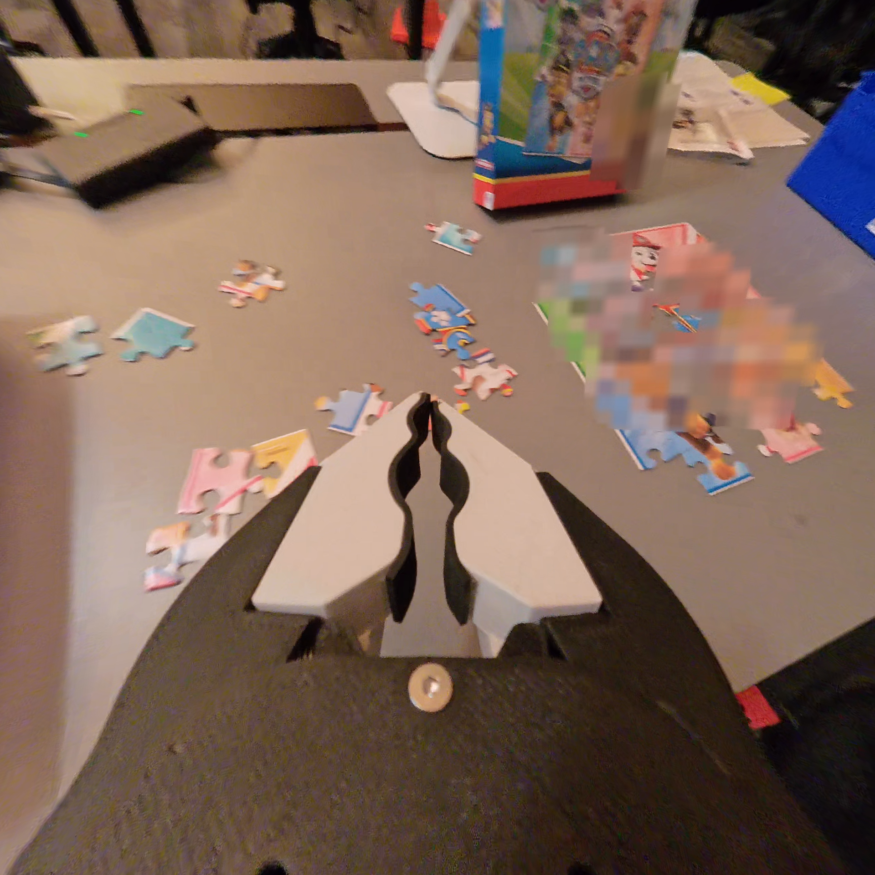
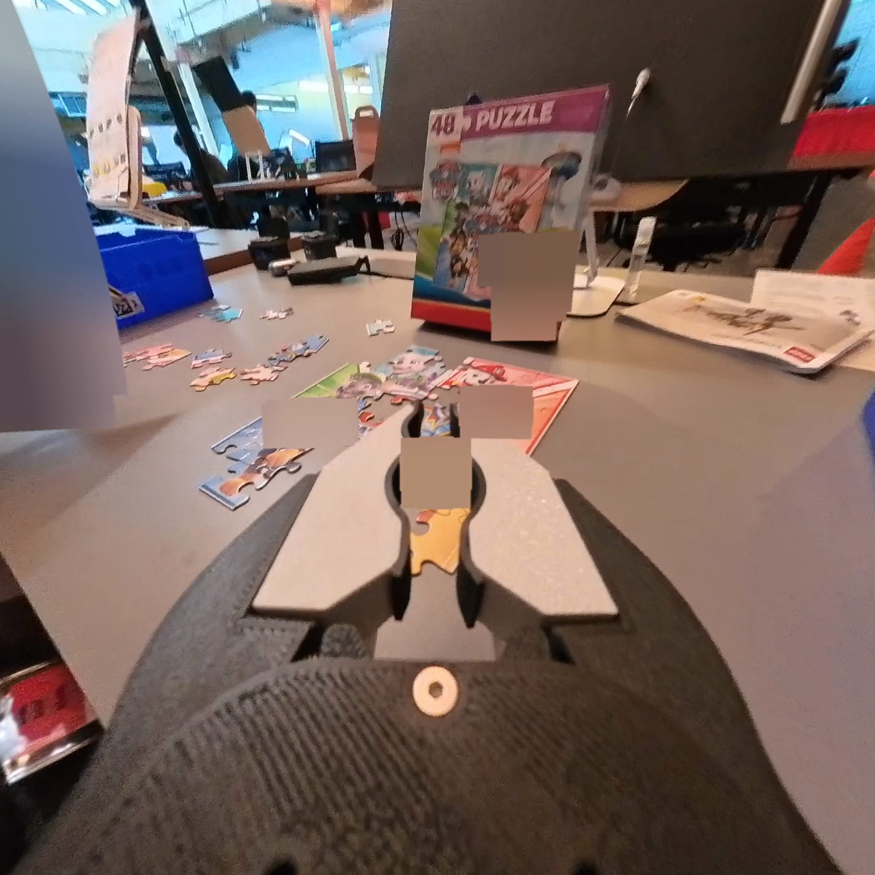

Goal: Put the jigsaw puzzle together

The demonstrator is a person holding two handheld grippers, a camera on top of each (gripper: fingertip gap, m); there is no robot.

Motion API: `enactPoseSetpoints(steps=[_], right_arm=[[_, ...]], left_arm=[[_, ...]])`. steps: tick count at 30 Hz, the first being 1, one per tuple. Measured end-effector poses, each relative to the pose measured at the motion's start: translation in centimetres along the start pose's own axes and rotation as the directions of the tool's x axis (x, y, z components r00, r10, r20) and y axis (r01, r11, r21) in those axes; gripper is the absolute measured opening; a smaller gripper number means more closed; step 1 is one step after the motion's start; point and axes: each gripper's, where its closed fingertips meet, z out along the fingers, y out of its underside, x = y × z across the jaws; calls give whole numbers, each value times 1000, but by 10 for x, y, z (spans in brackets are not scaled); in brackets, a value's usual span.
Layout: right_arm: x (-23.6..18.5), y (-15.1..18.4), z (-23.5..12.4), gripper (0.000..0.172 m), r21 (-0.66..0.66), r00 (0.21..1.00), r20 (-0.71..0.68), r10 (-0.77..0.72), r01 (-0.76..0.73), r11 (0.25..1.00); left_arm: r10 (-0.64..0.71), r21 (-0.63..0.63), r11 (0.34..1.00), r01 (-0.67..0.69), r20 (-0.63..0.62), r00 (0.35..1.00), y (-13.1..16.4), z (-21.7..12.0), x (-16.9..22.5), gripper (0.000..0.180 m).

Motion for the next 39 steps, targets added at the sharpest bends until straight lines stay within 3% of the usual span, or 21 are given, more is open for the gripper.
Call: enactPoseSetpoints(steps=[3, 6, 10, 15, 20, 24, 39], right_arm=[[0, 0, 1, 11, 4, 999, -7, -31, 31, 1000], [-1, 12, 11, 20, -90, 1000, 14, -19, 21, 996], [4, 24, 19, 29, -180, 997, 30, 67, -60, 982], [6, 19, 16, 27, -148, 992, 48, 114, -106, 983], [5, 22, 18, 27, -170, 993, 51, 110, -100, 980], [2, 24, 19, 27, -181, 996, 48, 74, -64, 981], [-1, 28, 20, 25, -203, 998, 49, 46, -35, 979]], left_arm=[[-25, 35, 999, 23, 56, 998, -8, -17, -19, 0], [-46, 62, 997, 39, 114, 992, -12, -30, -37, 0], [-63, 63, 997, 53, 155, 986, -7, -36, -56, 14], [-85, 49, 996, 77, 182, 980, 2, -35, -72, 20], [-67, -38, 997, 73, 140, 988, 23, -14, -65, 21], [28, -129, 992, 1, 222, 975, 39, -2, -73, 25], [-36, -118, 991, 57, 177, 984, 45, 3, -72, 31]])
